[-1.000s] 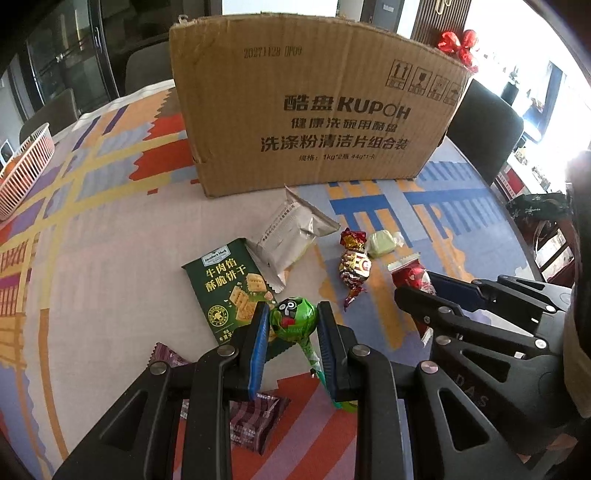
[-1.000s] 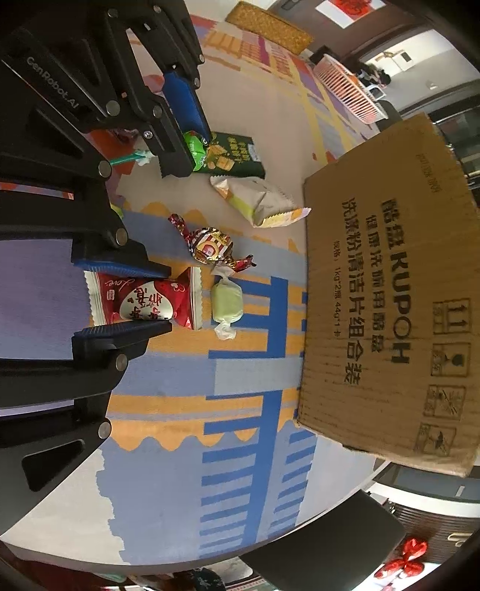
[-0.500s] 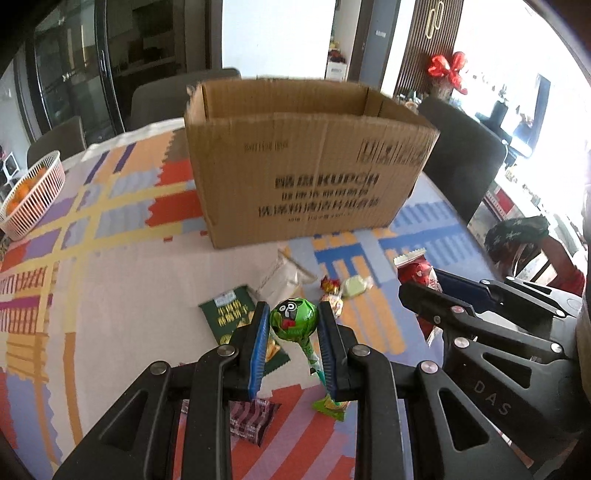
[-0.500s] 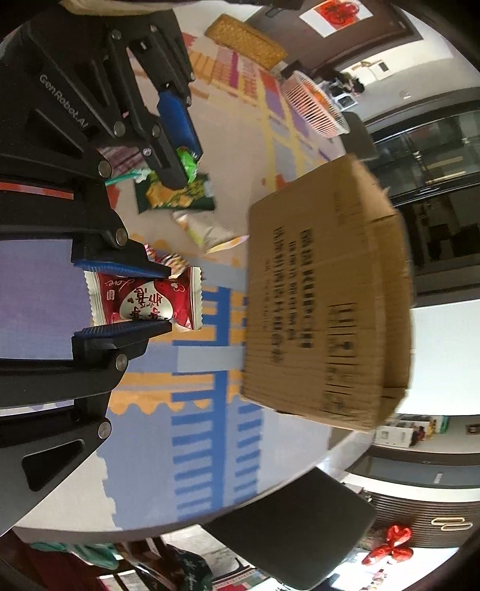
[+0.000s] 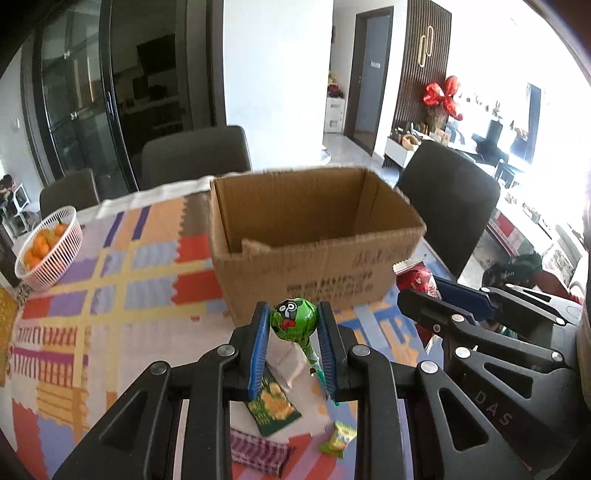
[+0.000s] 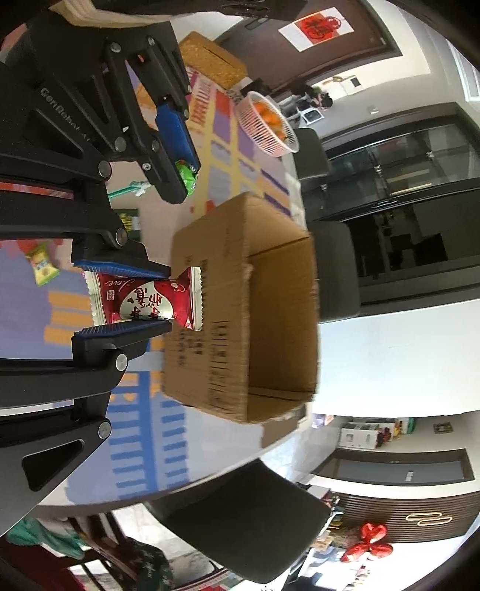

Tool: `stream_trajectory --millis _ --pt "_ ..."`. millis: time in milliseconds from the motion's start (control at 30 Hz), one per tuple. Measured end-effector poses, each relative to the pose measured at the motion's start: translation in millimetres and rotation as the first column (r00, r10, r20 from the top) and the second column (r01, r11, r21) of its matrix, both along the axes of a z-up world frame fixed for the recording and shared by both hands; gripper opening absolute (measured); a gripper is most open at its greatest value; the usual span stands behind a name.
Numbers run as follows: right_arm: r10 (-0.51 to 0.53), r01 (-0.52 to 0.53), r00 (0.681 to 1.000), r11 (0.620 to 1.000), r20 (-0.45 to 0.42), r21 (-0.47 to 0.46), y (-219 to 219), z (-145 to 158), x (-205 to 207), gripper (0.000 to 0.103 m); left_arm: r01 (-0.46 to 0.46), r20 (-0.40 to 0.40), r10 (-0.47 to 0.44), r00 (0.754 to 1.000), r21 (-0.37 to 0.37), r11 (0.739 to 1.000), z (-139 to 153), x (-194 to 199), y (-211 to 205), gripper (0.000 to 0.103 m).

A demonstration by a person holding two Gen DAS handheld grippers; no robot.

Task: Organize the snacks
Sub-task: 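Carry the lollipop and red-white candy into the box and open both grippers, then withdraw both grippers from the box back toward the snacks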

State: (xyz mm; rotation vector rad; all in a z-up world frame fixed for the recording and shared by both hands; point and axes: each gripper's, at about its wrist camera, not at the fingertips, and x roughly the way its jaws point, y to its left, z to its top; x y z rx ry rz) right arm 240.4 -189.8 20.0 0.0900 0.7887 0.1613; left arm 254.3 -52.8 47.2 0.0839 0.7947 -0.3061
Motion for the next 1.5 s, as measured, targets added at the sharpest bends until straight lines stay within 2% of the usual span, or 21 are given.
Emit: stream_trajectory --millis 200,567,800,1133,1200,1233,1267,1333,1400,1500 --pt "-0.006 0.007 0.999 1.000 0.034 -0.003 -4 27 19 0.023 -0.017 0.026 0.017 1.000 -0.002 1.000 22 21 -1 0.026" --pt "-0.016 0.017 1.000 0.999 0.024 -0.031 -15 47 62 0.023 -0.039 0.023 0.039 0.999 -0.007 0.999 39 68 -4 0.026" --pt "-0.021 0.022 1.000 0.999 0.023 -0.037 -20 51 90 0.023 -0.044 0.011 0.044 0.999 0.001 0.999 37 100 -9 0.026" --pt "-0.014 0.013 1.000 0.998 -0.012 -0.054 -23 34 133 0.023 -0.063 -0.009 0.063 0.998 0.011 0.998 18 139 -13 0.027" --pt "-0.016 0.015 1.000 0.999 -0.021 -0.052 -24 30 140 0.023 -0.068 -0.013 0.068 0.998 0.017 0.998 14 142 -12 0.036" --pt "-0.016 0.015 1.000 0.999 -0.020 -0.052 -23 28 141 0.024 -0.071 -0.016 0.072 0.997 0.018 0.997 12 141 -11 0.048" --pt "-0.018 0.017 1.000 0.998 -0.015 -0.061 -23 26 142 0.029 -0.079 -0.013 0.079 0.997 0.020 0.997 11 139 -10 0.052" --pt "-0.041 0.040 0.999 0.996 -0.015 -0.085 -21 23 143 0.036 -0.096 0.000 0.096 0.995 0.031 0.995 12 133 -7 0.052" --pt "-0.047 0.046 0.999 0.996 -0.011 -0.082 -21 21 139 0.036 -0.104 0.004 0.104 0.995 0.038 0.994 13 125 -3 0.053" --pt "-0.045 0.044 0.999 0.997 -0.013 -0.070 -21 20 127 0.039 -0.109 0.003 0.109 0.994 0.034 0.993 14 110 3 0.059"
